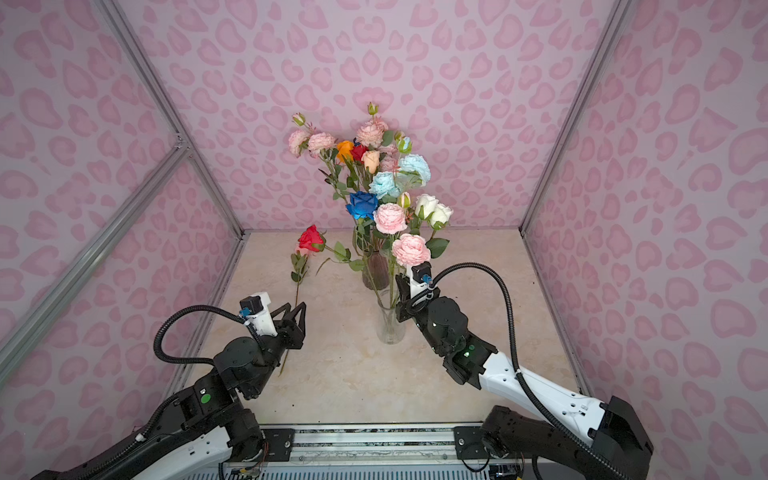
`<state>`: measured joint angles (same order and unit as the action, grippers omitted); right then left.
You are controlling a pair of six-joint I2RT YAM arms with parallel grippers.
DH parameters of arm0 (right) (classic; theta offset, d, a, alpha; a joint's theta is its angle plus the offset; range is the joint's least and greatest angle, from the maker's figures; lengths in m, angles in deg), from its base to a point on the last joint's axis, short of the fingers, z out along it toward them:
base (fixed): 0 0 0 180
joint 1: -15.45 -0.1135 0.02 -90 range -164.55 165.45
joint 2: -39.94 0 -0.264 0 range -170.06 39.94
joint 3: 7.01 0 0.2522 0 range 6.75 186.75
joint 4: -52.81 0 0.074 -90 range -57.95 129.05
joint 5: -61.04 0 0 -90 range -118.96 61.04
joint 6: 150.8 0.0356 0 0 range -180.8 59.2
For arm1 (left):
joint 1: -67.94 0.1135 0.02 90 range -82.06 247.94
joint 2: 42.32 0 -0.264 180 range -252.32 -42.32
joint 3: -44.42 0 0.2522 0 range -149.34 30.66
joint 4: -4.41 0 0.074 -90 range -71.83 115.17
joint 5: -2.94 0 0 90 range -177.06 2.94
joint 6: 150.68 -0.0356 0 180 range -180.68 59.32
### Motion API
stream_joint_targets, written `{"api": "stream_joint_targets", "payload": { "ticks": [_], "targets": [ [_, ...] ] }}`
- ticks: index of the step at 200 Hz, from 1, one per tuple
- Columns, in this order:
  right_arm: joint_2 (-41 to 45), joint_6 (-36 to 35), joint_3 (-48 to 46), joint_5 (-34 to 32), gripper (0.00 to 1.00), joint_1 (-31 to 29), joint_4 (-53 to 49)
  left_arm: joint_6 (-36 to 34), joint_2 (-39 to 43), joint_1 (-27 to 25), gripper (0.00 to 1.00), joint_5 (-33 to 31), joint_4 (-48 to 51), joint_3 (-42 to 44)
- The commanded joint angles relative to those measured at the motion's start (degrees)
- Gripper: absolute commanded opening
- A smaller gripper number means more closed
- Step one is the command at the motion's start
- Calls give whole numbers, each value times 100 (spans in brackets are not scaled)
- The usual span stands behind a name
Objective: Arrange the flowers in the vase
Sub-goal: 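Lower the pink rose stems into the clear cylinder with the right gripper, then open the right gripper to release the pink roses in the cylinder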
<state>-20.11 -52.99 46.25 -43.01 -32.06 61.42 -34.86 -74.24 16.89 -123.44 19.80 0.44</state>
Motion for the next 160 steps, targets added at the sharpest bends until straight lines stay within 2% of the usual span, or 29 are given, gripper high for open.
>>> {"api": "stream_joint_targets", "payload": {
  "ticks": [1,16,63,121,160],
  "targets": [
    [-63,119,-69,27,13,-4,38,28,-7,16,47,-3,-185,-9],
    [-107,161,-118,31,21,-4,69,37,-32,16,47,8,-189,-5],
    [-82,205,-244,227,33,-6,113,28,-132,16,47,34,-202,-10],
    [387,398,-495,198,42,-4,-291,28,-191,25,46,60,-259,22],
    [646,413,-419,351,42,-13,-505,36,-214,40,46,38,-258,11]
  ]
}}
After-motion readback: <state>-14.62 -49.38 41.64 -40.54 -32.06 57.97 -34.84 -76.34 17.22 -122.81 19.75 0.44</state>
